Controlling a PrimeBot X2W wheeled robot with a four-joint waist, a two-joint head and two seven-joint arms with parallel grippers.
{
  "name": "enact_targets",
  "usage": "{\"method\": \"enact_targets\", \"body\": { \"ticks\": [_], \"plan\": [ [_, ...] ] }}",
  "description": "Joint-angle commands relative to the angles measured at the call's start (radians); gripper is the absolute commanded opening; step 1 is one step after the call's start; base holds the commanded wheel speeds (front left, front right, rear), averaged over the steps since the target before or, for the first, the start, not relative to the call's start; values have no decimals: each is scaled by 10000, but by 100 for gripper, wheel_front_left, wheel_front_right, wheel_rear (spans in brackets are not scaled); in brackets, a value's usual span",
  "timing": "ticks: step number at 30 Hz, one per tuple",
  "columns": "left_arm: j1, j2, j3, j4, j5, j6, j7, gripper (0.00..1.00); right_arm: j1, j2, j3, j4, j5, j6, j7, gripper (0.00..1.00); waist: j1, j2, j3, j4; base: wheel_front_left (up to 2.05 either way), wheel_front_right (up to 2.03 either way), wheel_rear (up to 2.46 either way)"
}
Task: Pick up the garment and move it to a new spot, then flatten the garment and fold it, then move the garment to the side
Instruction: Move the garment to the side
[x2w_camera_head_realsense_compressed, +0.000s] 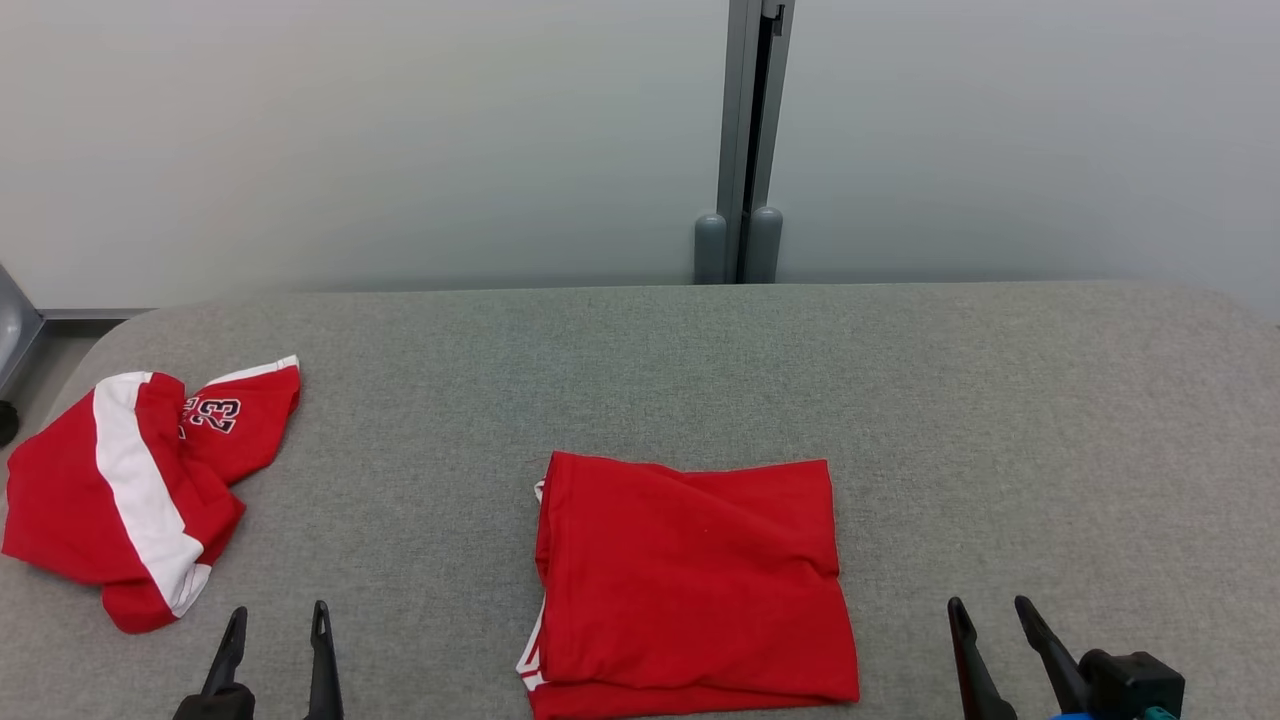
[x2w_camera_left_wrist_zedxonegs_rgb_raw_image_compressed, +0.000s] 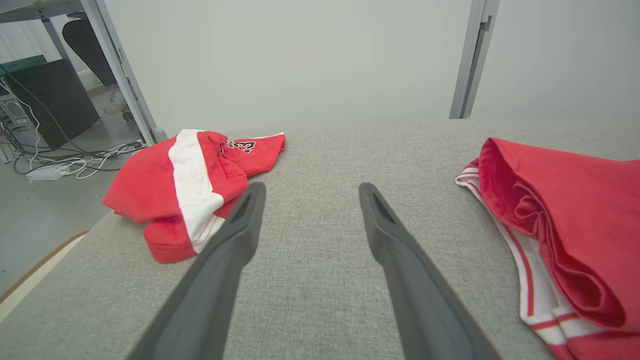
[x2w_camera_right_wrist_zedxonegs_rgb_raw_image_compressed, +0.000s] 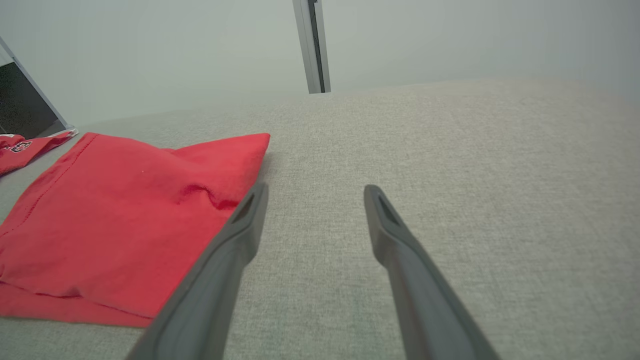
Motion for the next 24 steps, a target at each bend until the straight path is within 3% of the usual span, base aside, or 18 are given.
{"method": "enact_targets", "body": {
  "ticks": [1,16,24],
  "plan": [
    [23,39,28,-2,8,-4,-27,100,54,2,30,42,85,1,-33,100,0,-1,-5,1,0,0,0],
    [66,8,10,-35,-45,96,-27,100,-72,0,133,279,102,1,-33,100,0,-1,-28,-6,0,0,0],
    [-74,-26,41,-83,-87,132,-27,100,-952,-1,823,447,-41,1,-33,100,0,-1,91,4,0,0,0]
  ]
}}
